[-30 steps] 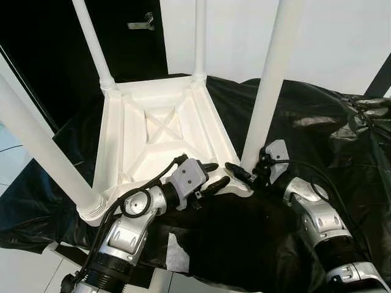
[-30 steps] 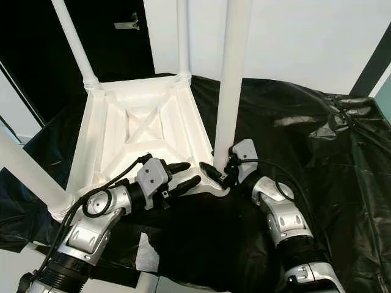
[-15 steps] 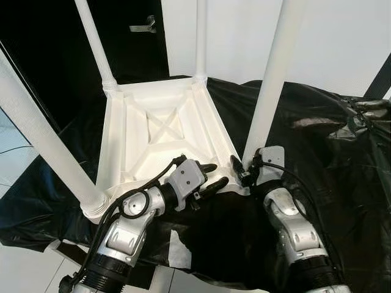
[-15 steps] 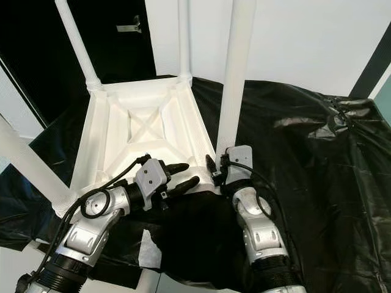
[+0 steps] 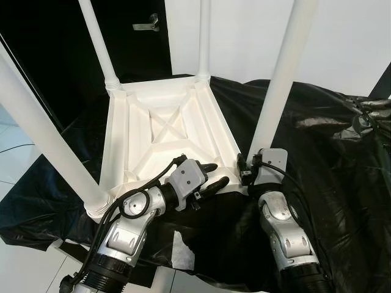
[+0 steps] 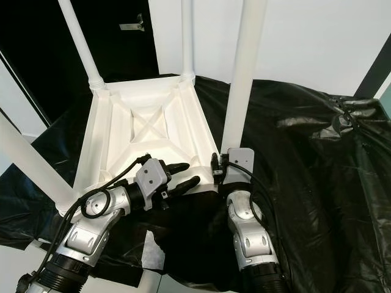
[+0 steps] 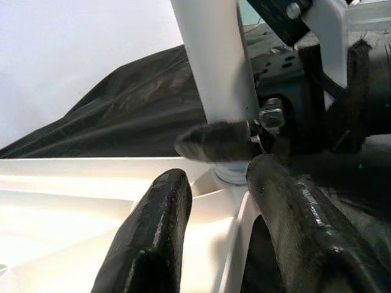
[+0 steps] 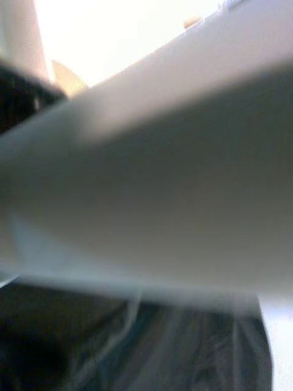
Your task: Building children table
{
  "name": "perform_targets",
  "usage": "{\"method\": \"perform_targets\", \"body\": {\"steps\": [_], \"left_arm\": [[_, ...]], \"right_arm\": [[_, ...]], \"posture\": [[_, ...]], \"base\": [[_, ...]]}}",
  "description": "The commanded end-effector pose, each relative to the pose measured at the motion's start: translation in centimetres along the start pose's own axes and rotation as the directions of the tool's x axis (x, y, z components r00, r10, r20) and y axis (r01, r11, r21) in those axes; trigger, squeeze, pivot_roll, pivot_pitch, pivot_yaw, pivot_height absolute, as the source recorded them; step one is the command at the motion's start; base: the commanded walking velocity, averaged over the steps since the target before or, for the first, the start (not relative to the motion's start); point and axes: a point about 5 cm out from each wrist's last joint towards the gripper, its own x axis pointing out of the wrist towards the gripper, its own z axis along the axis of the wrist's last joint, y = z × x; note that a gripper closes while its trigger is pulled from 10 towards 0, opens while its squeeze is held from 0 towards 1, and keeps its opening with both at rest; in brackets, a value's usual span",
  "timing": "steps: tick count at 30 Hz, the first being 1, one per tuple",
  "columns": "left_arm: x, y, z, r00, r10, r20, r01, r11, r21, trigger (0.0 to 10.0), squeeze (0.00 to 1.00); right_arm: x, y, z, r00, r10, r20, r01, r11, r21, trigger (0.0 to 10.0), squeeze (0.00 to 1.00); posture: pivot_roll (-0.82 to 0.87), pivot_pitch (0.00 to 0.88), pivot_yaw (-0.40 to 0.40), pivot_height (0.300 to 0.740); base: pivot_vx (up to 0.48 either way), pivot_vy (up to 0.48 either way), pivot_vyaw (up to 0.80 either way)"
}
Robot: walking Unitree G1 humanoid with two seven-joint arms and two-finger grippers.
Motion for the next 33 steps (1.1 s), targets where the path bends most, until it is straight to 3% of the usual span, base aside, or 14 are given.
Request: {"method": "perform_targets", "body": {"steps": [1, 11, 12, 14, 17, 19, 24, 25, 26, 27, 28, 31, 33], "left_arm": [[0.2, -0.1, -0.1, 1.000, 0.005, -0.009, -0.005, 1.000, -0.002, 10.0, 0.00], [0.2, -0.2, -0.2, 1.000, 0.005, -0.012, -0.005, 1.000, -0.002, 10.0, 0.00], [0.2, -0.3, -0.2, 1.000, 0.005, -0.013, -0.005, 1.000, -0.002, 10.0, 0.00], [0.1, -0.3, -0.2, 1.000, 0.004, -0.013, -0.004, 1.000, -0.002, 10.0, 0.00], [0.1, -0.3, -0.2, 1.000, 0.005, -0.012, -0.005, 1.000, -0.001, 10.0, 0.00], [0.1, -0.2, -0.2, 1.000, 0.007, -0.011, -0.007, 1.000, 0.001, 10.0, 0.00], [0.1, -0.2, -0.2, 1.000, 0.011, -0.010, -0.011, 1.000, 0.006, 10.0, 0.00], [0.1, -0.2, -0.2, 1.000, 0.012, -0.010, -0.012, 1.000, 0.007, 10.0, 0.00], [0.1, -0.2, -0.2, 1.000, 0.013, -0.010, -0.013, 1.000, 0.008, 10.0, 0.00], [0.1, -0.2, -0.2, 1.000, 0.013, -0.010, -0.013, 1.000, 0.008, 10.0, 0.00], [0.0, -0.2, -0.2, 1.000, 0.013, -0.010, -0.013, 1.000, 0.009, 10.0, 0.00], [0.0, -0.3, -0.2, 1.000, 0.014, -0.013, -0.014, 1.000, 0.011, 10.0, 0.00], [-0.1, -0.3, -0.2, 1.000, 0.016, -0.013, -0.015, 1.000, 0.011, 10.0, 0.00]], "right_arm": [[-0.4, 0.1, 0.3, 0.999, 0.045, 0.025, -0.045, 0.999, 0.018, 10.0, 1.00], [-1.2, -1.1, 0.3, 0.960, 0.279, 0.039, -0.280, 0.959, 0.037, 10.0, 1.00], [-1.0, -1.5, 0.2, 0.945, 0.326, 0.032, -0.327, 0.945, 0.023, 10.0, 0.00], [-0.5, -2.1, 0.0, 0.914, 0.406, 0.010, -0.406, 0.914, -0.022, 10.0, 0.00], [-0.1, -2.3, 0.0, 0.898, 0.439, 0.000, -0.439, 0.898, -0.029, 10.0, 0.00], [1.1, -2.4, 0.1, 0.868, 0.496, -0.015, -0.496, 0.866, -0.072, 10.0, 0.00], [2.7, -2.1, 0.4, 0.841, 0.540, -0.025, -0.540, 0.837, -0.087, 10.0, 0.00], [3.0, -1.8, 0.5, 0.828, 0.560, -0.025, -0.560, 0.824, -0.086, 5.3, 0.00], [3.2, -1.5, 0.5, 0.816, 0.578, -0.029, -0.578, 0.812, -0.087, 1.4, 0.00], [3.2, -1.5, 0.5, 0.816, 0.578, -0.029, -0.578, 0.812, -0.087, 1.4, 0.00], [3.2, -1.4, 0.5, 0.801, 0.598, -0.031, -0.598, 0.797, -0.087, 0.0, 0.00], [2.9, -0.8, 0.3, 0.755, 0.654, -0.045, -0.656, 0.751, -0.074, 0.0, 0.00], [2.8, -0.8, 0.3, 0.747, 0.663, -0.047, -0.664, 0.744, -0.071, 0.0, 0.00]], "posture": [[-0.02, 0.000, 0.008, 0.740], [-0.02, 0.000, 0.006, 0.740], [-0.02, 0.000, 0.004, 0.740], [-0.02, 0.000, 0.003, 0.740], [-0.02, 0.000, 0.001, 0.740], [-0.01, 0.000, -0.003, 0.740], [0.00, 0.000, -0.012, 0.740], [0.01, 0.000, -0.015, 0.740], [0.01, 0.000, -0.015, 0.740], [0.01, 0.000, -0.015, 0.740], [0.01, 0.000, -0.015, 0.740], [0.02, 0.000, -0.025, 0.740], [0.02, 0.000, -0.027, 0.740]], "base": [[0.000, 0.000, 0.00], [0.000, 0.000, 0.00], [0.000, 0.000, 0.00], [0.000, 0.000, 0.00], [0.000, 0.000, 0.00], [0.000, 0.000, 0.00], [0.000, 0.000, 0.00], [0.000, 0.000, 0.00], [0.000, 0.000, 0.00], [0.000, 0.000, 0.00], [0.000, 0.000, 0.00], [0.000, 0.000, 0.00], [0.000, 0.000, 0.00]]}}
